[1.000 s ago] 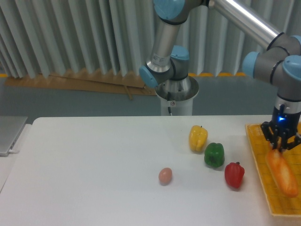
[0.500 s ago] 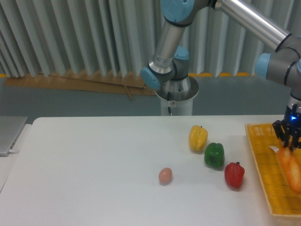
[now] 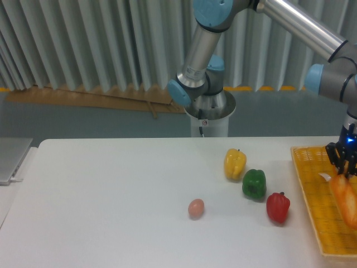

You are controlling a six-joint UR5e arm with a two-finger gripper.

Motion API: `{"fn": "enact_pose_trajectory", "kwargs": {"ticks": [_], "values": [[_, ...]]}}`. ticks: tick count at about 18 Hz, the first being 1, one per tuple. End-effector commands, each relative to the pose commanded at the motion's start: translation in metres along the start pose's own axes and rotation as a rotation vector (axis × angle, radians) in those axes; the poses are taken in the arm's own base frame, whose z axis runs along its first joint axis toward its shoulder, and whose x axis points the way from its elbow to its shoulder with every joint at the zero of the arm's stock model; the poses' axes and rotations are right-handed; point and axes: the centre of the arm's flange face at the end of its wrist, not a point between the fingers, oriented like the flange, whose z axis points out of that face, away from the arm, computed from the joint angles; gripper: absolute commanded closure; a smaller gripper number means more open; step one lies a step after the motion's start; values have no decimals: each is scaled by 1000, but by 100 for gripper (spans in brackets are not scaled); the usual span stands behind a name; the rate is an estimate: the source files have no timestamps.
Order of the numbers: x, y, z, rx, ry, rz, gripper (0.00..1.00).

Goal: Place the bread in the basket
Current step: 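Open the gripper to release the baguette in the basket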

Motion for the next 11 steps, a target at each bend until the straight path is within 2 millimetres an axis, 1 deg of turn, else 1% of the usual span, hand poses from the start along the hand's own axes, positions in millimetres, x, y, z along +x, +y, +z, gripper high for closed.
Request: {"fn": "enact_pose_trajectory", "kwargs": {"ticks": [1, 2, 3, 8, 11], "values": [[0, -2, 1, 16, 1, 14, 37], [0, -3, 1, 23, 1, 14, 11], [0, -3, 2, 23, 1, 17, 0], [-2, -3, 0, 23, -8, 91, 0], [-4, -1, -1, 28, -12, 92, 0]]}}
